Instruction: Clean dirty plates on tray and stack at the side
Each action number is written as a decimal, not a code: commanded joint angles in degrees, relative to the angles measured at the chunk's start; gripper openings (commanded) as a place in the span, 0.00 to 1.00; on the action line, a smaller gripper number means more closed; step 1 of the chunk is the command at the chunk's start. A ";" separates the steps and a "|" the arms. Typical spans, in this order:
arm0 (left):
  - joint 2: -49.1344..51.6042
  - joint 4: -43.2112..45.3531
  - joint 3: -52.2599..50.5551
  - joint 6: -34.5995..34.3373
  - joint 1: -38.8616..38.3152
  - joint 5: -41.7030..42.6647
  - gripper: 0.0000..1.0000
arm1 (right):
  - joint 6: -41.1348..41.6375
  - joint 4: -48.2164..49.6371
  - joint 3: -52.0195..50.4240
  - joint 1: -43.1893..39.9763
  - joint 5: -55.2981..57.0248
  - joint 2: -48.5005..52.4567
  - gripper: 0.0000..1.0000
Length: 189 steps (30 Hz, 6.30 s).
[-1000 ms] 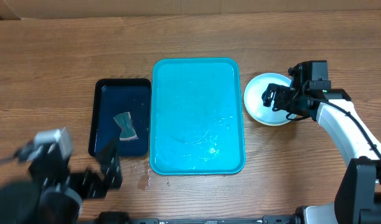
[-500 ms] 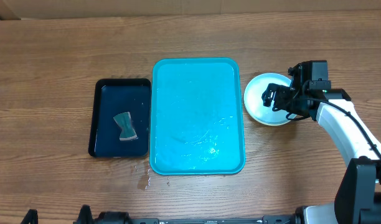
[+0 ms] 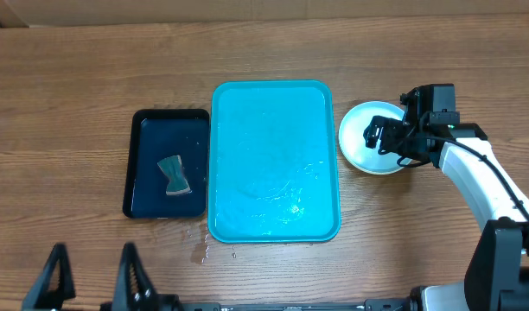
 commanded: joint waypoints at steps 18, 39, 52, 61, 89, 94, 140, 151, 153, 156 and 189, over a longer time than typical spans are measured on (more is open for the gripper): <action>-1.88 64.19 -45.33 -0.33 1.57 3.41 1.00 | -0.61 0.17 0.00 -0.07 -0.28 -1.18 1.00; -1.92 37.11 -55.15 10.34 1.53 3.48 1.00 | -0.61 0.17 0.00 -0.07 -0.28 -1.18 1.00; -1.90 37.18 -55.15 12.61 1.64 3.37 1.00 | -0.61 0.17 0.00 -0.07 -0.28 -1.18 1.00; -1.86 37.18 -55.15 12.61 1.64 3.37 1.00 | -0.61 0.17 0.00 -0.07 -0.28 -1.18 1.00; -1.86 37.18 -55.15 12.61 1.64 3.37 1.00 | -0.61 0.17 0.00 -0.07 -0.28 -1.18 1.00; -1.86 37.18 -55.15 12.61 1.64 3.37 0.99 | -0.61 0.17 0.00 -0.07 -0.28 -1.18 1.00; -1.86 37.18 -55.15 12.61 1.64 3.37 1.00 | -1.88 3.93 -3.43 -1.77 2.78 -69.20 1.00; -1.86 37.18 -55.15 12.59 1.64 3.37 1.00 | -1.46 15.91 -22.75 -0.81 1.90 -86.95 1.00; -1.86 37.18 -55.15 12.61 1.64 3.37 1.00 | -1.46 20.90 -27.32 -0.20 1.33 -89.26 1.00; -1.86 37.18 -55.15 12.61 1.64 3.37 1.00 | -1.46 29.22 -33.83 0.07 0.96 -91.80 1.00; -1.86 37.18 -55.15 12.61 1.64 3.37 1.00 | -1.64 37.03 -58.80 3.30 11.74 -92.59 1.00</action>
